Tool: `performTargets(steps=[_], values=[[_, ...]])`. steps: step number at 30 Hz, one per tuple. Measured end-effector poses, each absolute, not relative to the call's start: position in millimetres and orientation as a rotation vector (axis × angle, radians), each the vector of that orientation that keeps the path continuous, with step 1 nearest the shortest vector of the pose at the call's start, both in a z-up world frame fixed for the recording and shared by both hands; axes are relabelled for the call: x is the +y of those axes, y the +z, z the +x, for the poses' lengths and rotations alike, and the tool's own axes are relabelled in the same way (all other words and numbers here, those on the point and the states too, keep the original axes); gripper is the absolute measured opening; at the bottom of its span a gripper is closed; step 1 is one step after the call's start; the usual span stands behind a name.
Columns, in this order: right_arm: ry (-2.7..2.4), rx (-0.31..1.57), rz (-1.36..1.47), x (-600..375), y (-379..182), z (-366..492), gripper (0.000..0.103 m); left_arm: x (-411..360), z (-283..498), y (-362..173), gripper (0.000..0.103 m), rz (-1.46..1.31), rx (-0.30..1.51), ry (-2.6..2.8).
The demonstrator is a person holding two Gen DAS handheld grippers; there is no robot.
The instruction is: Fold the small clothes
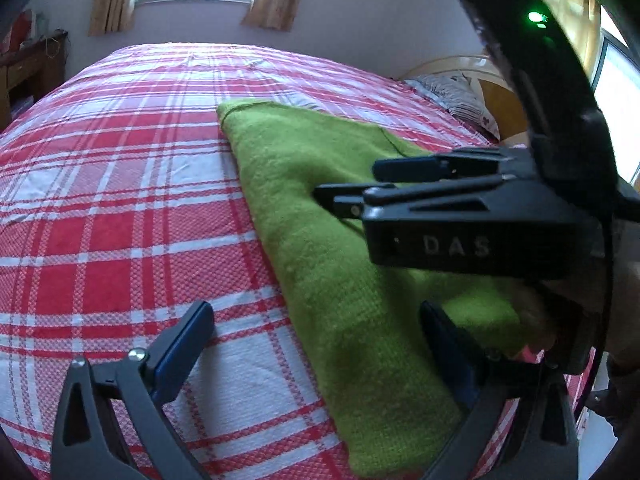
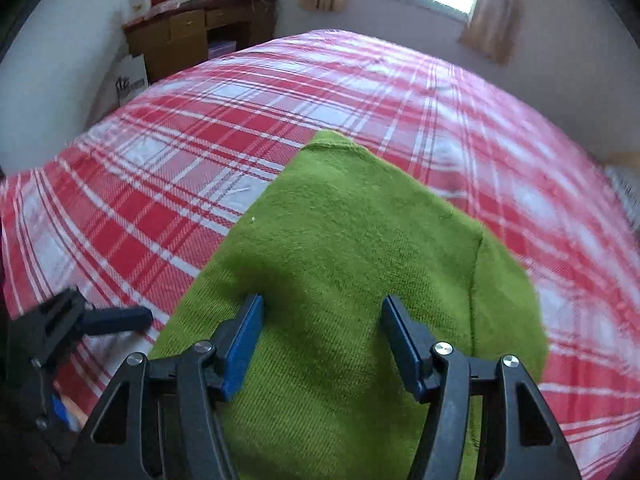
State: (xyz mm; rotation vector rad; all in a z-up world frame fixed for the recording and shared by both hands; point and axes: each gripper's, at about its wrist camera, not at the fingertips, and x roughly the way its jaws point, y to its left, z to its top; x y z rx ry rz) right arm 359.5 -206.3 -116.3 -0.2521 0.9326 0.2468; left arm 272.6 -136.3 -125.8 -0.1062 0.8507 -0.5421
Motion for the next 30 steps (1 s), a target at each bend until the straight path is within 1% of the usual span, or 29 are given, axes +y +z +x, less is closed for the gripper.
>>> performTargets(steps=[5,10,16,20,23,25,27,30], values=[[0.271,0.910,-0.126,-215.8,-126.9,361.4,0.063,-138.6,273.6,-126.6,0.103,-0.090,0.853,-0.532],[0.289,0.848,-0.086,-220.3,-131.5,356.4,0.064,-141.1,274.5,-127.6,0.103,-0.071,0.857,-0.523],[0.325,0.814,-0.025,-234.9,-115.8,345.9,0.066,-139.1,276.0,-125.1,0.103,-0.081,0.843,-0.541],[0.307,0.675,0.096,-283.9,-81.9,318.2,0.066,-120.0,274.4,-117.4,0.103,-0.200,0.786,-0.574],[0.238,0.626,0.173,-328.8,-70.7,309.6,0.066,-116.7,281.7,-118.5,0.103,-0.247,0.800,-0.571],[0.196,0.637,0.277,-364.4,-75.9,310.8,0.067,-117.5,288.2,-122.1,0.102,-0.285,0.831,-0.600],[0.176,0.689,0.383,-392.5,-92.4,317.2,0.067,-120.1,291.4,-124.3,0.096,-0.293,0.845,-0.614],[0.192,0.763,0.443,-406.6,-120.2,327.8,0.067,-130.8,290.9,-127.0,0.086,-0.249,0.867,-0.650]])
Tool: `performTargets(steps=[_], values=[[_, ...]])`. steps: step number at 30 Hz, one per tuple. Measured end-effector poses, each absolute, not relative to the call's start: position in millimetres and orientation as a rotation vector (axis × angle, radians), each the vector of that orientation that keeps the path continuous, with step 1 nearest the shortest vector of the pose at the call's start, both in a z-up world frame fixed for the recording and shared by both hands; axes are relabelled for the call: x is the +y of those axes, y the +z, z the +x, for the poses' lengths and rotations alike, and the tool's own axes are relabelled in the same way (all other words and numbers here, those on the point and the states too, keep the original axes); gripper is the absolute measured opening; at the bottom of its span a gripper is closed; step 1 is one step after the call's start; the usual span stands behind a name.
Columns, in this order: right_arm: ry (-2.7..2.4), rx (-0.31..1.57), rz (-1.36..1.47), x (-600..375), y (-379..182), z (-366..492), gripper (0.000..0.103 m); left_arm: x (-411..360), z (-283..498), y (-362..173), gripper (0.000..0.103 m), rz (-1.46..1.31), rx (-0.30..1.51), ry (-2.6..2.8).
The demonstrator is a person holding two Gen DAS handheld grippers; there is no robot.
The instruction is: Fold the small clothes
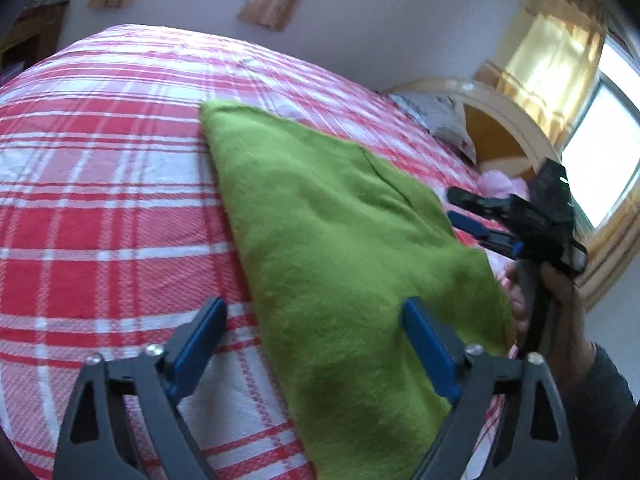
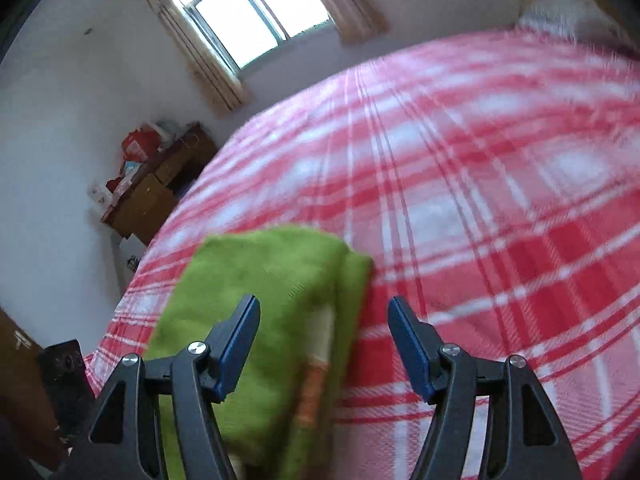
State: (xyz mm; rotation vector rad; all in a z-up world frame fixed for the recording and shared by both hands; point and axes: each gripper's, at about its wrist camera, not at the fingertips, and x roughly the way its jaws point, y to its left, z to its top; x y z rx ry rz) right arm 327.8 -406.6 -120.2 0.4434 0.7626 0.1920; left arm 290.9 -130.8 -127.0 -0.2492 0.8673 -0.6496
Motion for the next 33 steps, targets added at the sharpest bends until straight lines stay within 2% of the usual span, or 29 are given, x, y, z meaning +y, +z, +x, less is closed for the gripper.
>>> performTargets(steps=[3,7,8,11,13,14,18,21,27,33], values=[[0.217,0.804,0.479,-405.3,-140.2,337.0,0.067,-135.7,288.8,-126.4,0.080,-0.222,0.867,-0.672],[0.262,0.824,0.517,-402.1,-148.7,353.2,0.066,-136.4,287.1,-126.7,0.079,-0.222,0.877,-0.686],[0.270,0.834,0.522,-401.0,-150.9,356.6,0.062,-136.3,288.2,-126.8,0.079,-0.226,0.882,-0.690],[0.298,0.846,0.556,-401.0,-155.2,366.0,0.061,-137.8,288.8,-126.5,0.075,-0.230,0.885,-0.695],[0.314,0.850,0.561,-398.5,-156.3,367.5,0.052,-138.0,286.6,-125.9,0.070,-0.225,0.883,-0.696],[0.335,0.855,0.566,-396.0,-156.7,368.6,0.040,-138.5,286.6,-125.3,0.067,-0.220,0.884,-0.692],[0.351,0.828,0.583,-386.6,-152.1,359.6,0.027,-139.2,281.3,-120.1,0.050,-0.198,0.876,-0.679],[0.365,0.792,0.582,-379.9,-142.2,347.5,0.024,-135.5,271.7,-112.3,0.043,-0.186,0.862,-0.669],[0.429,0.757,0.518,-339.2,-112.7,323.5,0.023,-112.4,238.8,-92.7,0.041,-0.155,0.814,-0.646],[0.544,0.751,0.484,-276.7,-96.7,310.2,0.023,-57.2,206.3,-75.4,0.041,-0.190,0.767,-0.577]])
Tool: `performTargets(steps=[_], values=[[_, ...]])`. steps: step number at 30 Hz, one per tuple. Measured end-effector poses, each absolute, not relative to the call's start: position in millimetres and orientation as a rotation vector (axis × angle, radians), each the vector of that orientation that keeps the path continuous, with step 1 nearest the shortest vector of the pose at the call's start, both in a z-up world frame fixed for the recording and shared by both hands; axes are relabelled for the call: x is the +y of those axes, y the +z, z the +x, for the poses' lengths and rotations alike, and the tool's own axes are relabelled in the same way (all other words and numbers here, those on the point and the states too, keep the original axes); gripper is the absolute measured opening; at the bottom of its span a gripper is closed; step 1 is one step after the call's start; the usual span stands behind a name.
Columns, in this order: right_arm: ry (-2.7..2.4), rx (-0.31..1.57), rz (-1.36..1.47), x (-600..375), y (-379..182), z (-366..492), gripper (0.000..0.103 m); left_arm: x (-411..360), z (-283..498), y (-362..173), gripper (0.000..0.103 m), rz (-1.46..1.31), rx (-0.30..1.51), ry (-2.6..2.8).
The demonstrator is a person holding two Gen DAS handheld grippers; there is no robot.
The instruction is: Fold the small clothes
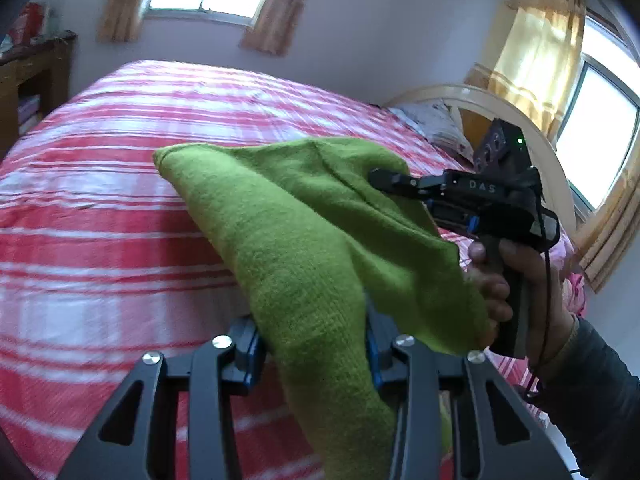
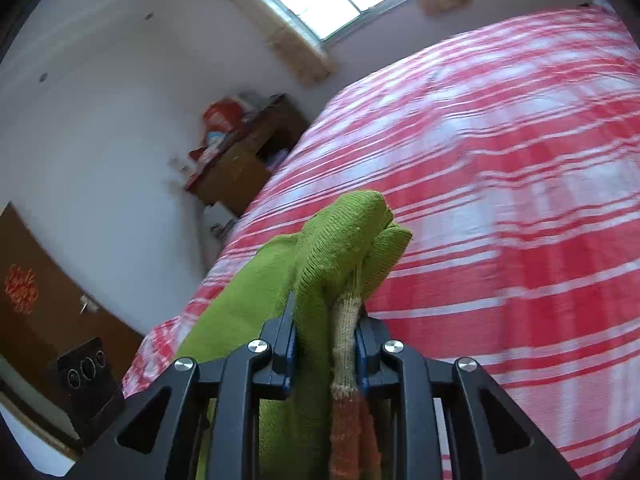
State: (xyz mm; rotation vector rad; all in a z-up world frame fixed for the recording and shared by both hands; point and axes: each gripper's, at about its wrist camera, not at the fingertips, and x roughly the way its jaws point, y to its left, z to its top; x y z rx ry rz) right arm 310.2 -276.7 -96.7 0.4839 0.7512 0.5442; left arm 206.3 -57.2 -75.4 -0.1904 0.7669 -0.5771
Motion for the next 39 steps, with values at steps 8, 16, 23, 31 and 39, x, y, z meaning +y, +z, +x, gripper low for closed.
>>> performTargets(steps=[8,16,23,31,39], values=[[0.679,0.764,0.442,-185.2,-92.9,309.3,0.023,8.9,180.1,-70.9,0.041,-0.214,0.728,-0.446],[0.783,0.795,0.427,-113.5,-102.9,310.1,0.023,49.6,169.4,-77.1,0.041,-0.233,0.706,-0.349],[0.851,0.823,0.418,-69.8,-111.6,316.8,0.023,78.7,169.1,-78.3,0.041,-0.249,0.689,-0.286],[0.902,0.864,0.384,-16.8,-118.1,330.3,0.023,104.4,162.7,-92.2,0.041,-0.254,0.684,-0.199],[0.859,0.902,0.372,-10.7,-140.1,343.5,0.023,117.0,164.4,-123.3,0.061,-0.264,0.767,-0.141]])
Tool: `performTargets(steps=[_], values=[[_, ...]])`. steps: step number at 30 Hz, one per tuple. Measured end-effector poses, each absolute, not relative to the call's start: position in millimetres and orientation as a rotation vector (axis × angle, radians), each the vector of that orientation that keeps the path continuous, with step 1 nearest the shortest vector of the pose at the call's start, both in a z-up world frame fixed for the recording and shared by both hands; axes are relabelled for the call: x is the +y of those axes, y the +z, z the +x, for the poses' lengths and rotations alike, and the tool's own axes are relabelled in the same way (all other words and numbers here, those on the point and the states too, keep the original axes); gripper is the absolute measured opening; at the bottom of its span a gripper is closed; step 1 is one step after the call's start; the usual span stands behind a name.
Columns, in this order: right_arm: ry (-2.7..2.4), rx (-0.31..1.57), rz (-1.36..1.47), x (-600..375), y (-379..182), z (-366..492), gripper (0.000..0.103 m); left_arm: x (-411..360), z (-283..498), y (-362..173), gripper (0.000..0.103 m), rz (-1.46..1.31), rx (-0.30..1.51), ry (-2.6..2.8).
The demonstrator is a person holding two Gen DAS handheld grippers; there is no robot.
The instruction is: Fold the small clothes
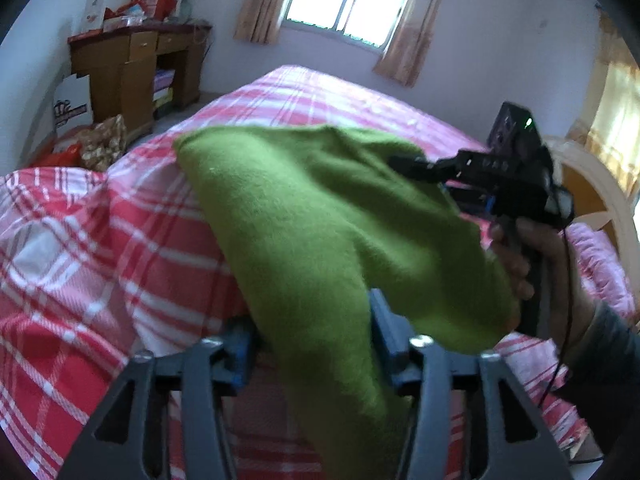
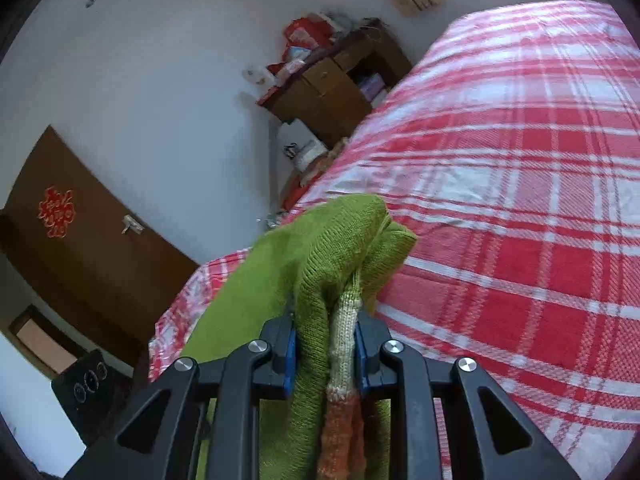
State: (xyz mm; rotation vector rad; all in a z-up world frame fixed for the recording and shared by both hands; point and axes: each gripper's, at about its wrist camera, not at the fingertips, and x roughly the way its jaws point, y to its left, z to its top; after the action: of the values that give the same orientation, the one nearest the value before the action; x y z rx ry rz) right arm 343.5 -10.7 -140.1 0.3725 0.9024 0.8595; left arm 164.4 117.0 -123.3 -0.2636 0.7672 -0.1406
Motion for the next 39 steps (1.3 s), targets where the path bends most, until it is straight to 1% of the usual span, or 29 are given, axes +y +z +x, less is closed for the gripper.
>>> performTargets(steps=[5,8,11,17,20,23,24,26,28,29,31,33,34,35,36,39], values=[[0.823,0.941,0.402,-18.7,-162.5,352.0,0.023,116.6,163.1,-126.9,0.064,-0.249,0.760,-0.133],[0.820,0.948,0.419,-21.8,-168.1,353.7,0.023,118.5,162.0,-128.7,0.071,-0.254,0.767,-0.119],[0.816,0.948,0.421,-23.2,-169.5,353.9,0.024,119.9,159.8,-131.9,0.073,-0.270,0.775,-0.115],[0.809,0.956,0.452,-32.8,-177.0,352.4,0.026,120.2,155.6,-133.0,0.084,-0.283,0.791,-0.095],[0.795,0.944,0.429,-32.2,-173.4,347.7,0.026,120.6,155.6,-132.9,0.085,-0.290,0.795,-0.092],[0.769,0.920,0.389,-29.9,-169.3,341.8,0.028,122.0,156.8,-131.7,0.090,-0.285,0.799,-0.076],[0.764,0.917,0.380,-29.1,-169.3,341.3,0.032,122.6,157.0,-131.5,0.090,-0.282,0.802,-0.072],[0.734,0.913,0.349,-27.6,-166.8,338.5,0.035,124.3,156.4,-130.2,0.092,-0.282,0.809,-0.061],[0.699,0.897,0.316,-28.3,-160.1,332.1,0.041,126.7,151.9,-123.4,0.092,-0.283,0.802,-0.042],[0.662,0.878,0.285,-29.6,-153.2,324.9,0.045,126.8,149.9,-120.0,0.092,-0.277,0.792,-0.032],[0.572,0.839,0.206,-30.4,-138.6,308.5,0.046,128.4,142.2,-106.3,0.094,-0.247,0.754,0.008],[0.511,0.769,0.130,-29.1,-119.3,284.8,0.049,130.7,134.5,-94.3,0.100,-0.228,0.709,0.039],[0.505,0.725,0.108,-28.9,-108.6,268.8,0.052,132.0,130.5,-87.5,0.100,-0.227,0.685,0.050],[0.508,0.701,0.103,-30.0,-101.9,259.3,0.058,133.1,126.6,-81.3,0.100,-0.231,0.663,0.053],[0.510,0.676,0.098,-30.8,-96.3,248.3,0.062,134.0,123.8,-76.0,0.100,-0.235,0.647,0.049],[0.525,0.612,0.061,-28.3,-78.8,211.7,0.063,132.1,115.1,-58.7,0.100,-0.225,0.597,0.053]])
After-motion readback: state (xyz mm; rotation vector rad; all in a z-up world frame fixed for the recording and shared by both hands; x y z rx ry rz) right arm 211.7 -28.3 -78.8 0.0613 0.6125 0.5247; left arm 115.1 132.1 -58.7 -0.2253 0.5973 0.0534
